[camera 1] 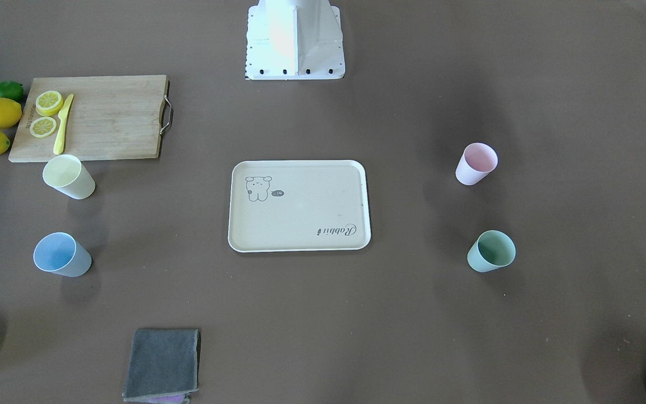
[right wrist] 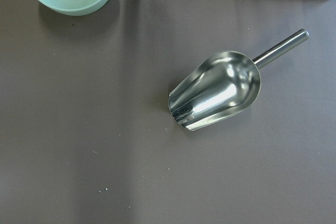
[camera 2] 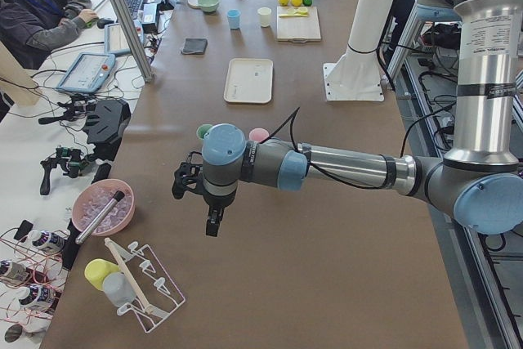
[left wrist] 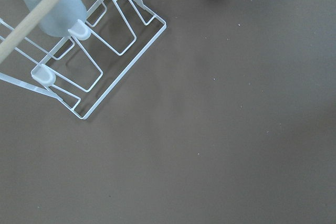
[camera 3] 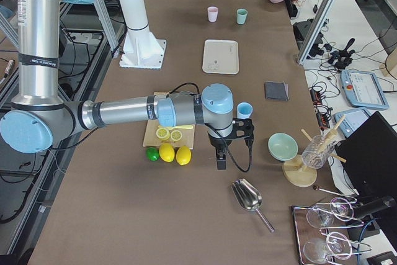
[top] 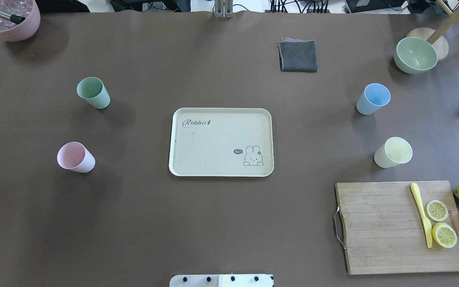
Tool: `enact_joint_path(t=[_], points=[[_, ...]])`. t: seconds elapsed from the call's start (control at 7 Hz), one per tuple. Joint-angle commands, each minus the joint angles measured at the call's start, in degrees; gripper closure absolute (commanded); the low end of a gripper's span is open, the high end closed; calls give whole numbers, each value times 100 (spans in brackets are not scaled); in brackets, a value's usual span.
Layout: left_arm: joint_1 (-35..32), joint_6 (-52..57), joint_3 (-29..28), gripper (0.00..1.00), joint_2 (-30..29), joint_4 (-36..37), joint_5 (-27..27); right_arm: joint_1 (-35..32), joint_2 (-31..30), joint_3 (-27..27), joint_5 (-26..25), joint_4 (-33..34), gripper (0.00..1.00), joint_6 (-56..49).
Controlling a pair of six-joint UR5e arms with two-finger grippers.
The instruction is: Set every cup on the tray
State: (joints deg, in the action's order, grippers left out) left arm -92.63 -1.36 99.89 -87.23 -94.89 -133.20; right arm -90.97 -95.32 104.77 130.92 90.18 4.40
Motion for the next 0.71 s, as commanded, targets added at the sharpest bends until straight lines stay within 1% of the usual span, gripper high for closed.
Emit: enact_joint_path(t=[0.0, 0.43, 0.57], points=[[-35, 22, 195, 2, 66, -73, 39, 0, 14, 9, 4, -9, 0, 8], [0, -30, 249, 2, 31, -117, 84, 0, 172, 61, -5, -87, 0, 43], [-9, -22, 241, 2, -21, -361, 75, 0, 172, 44, -31, -453, 0, 78]])
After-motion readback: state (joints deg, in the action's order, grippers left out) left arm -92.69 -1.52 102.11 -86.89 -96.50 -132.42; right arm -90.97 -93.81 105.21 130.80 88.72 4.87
